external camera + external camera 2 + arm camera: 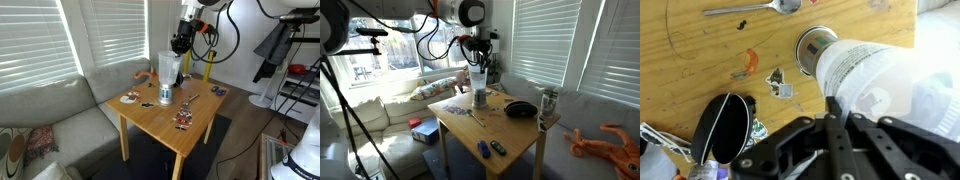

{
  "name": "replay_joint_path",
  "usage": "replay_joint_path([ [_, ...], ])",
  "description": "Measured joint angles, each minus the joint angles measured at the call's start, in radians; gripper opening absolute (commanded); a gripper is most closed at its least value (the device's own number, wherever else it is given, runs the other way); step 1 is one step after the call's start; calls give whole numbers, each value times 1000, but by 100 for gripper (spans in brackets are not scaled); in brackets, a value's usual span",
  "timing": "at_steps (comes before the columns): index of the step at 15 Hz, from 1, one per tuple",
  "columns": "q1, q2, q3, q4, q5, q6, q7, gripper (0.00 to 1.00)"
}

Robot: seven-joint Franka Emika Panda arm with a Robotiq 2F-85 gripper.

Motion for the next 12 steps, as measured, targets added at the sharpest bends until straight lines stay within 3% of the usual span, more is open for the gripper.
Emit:
replay_joint_path([
  [8, 0, 37, 0, 49, 0, -16, -2, 1],
  [9, 0, 40, 0, 52, 0, -17, -2, 28],
  [10, 0, 43, 0, 56, 0, -19, -2, 29],
  [12, 0, 48, 0, 63, -1, -27, -2, 41],
])
